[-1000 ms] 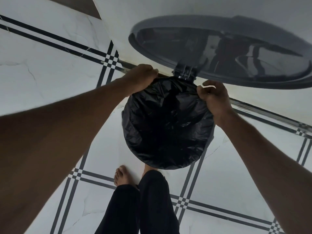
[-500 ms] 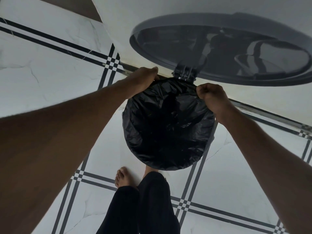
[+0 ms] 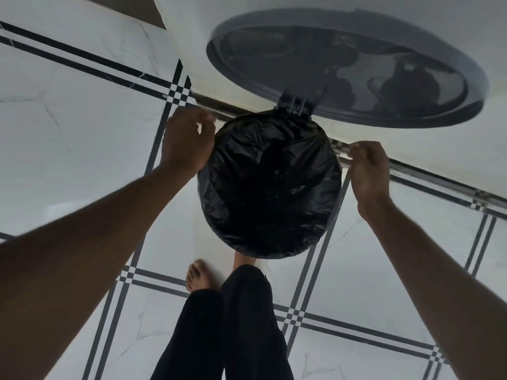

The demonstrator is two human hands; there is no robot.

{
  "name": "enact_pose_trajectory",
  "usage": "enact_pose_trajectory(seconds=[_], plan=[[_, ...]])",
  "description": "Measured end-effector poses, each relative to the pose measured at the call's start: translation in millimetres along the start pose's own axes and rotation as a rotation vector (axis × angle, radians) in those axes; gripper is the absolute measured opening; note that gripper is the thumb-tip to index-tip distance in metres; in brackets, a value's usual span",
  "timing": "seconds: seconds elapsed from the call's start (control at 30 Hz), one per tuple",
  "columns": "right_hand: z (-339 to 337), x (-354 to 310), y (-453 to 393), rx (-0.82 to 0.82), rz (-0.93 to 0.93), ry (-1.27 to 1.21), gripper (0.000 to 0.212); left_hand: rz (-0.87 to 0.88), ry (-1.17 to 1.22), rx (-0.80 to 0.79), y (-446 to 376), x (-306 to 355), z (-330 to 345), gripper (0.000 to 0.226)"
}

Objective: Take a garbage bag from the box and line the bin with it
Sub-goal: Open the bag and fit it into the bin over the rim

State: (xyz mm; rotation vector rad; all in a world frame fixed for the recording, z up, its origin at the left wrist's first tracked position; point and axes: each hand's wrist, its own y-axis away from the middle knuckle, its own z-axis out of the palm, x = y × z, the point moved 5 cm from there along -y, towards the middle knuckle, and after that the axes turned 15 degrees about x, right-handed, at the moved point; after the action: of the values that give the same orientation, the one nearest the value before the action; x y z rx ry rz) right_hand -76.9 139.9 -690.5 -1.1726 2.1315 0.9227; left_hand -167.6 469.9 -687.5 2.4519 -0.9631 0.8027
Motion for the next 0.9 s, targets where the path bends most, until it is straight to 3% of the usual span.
enact_pose_trajectory(seconds=[0.13,0.33,0.4,0.5,0.77,0.9], plan=[[4,4,15,-0.139,-0.002,0.089,0.025,-0.117,0.002,-0.339,17,-5,17,0.043],[24,-11,13,-0.28,0.223,-0.087,0.023,-0.371,0.075,-0.421,7,10,33,0.067],[30,-11,10,-0.339,0.332,-0.131,0.017,-0.341,0.06,-0.44,4,20,37,0.067],[36,-11,6,-0.384,0.41,-0.118,0.041,-0.291,0.051,-0.498,3,31,44,0.07],[52,-21,-1,-0.444,0.334,-0.088,0.037,-0.181,0.042,-0.521,-5,41,59,0.085],[42,-22,-3,-0.299,0.334,-0.102,0.031,-0.062,0.036,-0.397,-10,41,49,0.068]])
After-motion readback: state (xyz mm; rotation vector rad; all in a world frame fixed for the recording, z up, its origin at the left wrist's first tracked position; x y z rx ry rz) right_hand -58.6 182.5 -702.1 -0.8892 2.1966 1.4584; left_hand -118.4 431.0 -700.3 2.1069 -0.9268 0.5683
